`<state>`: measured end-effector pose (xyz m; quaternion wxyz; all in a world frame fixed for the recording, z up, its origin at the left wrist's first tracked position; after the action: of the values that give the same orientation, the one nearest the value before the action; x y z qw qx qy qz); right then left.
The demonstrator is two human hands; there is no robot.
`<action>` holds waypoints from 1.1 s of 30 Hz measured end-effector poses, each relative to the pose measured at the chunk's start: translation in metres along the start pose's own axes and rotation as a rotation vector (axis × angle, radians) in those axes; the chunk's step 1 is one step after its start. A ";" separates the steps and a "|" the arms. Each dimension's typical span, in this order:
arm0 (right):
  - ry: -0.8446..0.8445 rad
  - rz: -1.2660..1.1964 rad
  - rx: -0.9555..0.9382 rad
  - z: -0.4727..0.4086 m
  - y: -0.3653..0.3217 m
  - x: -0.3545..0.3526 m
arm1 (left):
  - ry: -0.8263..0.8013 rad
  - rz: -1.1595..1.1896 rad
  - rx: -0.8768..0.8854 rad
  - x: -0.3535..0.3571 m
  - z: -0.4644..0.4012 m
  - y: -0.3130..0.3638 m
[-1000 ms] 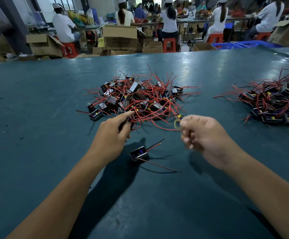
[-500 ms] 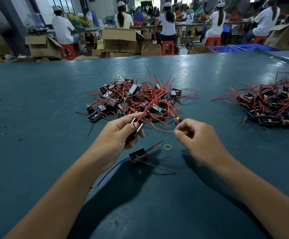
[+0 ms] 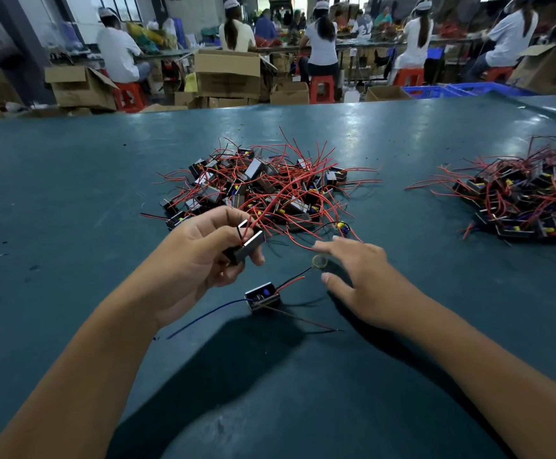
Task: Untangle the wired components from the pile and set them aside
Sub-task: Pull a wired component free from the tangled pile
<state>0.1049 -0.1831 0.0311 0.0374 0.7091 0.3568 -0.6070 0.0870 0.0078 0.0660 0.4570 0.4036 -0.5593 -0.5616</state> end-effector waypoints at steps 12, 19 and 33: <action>0.027 -0.057 0.053 -0.002 0.010 -0.001 | -0.154 0.042 -0.079 0.046 0.013 -0.007; 0.191 -0.639 -0.206 0.007 -0.023 -0.033 | -0.081 0.097 -0.192 0.055 0.007 -0.029; 0.059 -0.535 -0.201 0.004 -0.005 -0.034 | 0.107 -0.344 0.115 0.031 0.002 -0.004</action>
<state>0.0981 -0.1974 0.0621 -0.0644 0.5997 0.5906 -0.5361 0.0774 -0.0214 0.0639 0.3593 0.5481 -0.4882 -0.5764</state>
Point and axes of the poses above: each hand's wrist, its own z-axis away from the middle knuckle, its own x-axis out of the palm, y = z × x, the point moved 9 cm from there along -z, towards the middle knuckle, and after that the axes turned 6 degrees about -x, right-handed, at the moved point
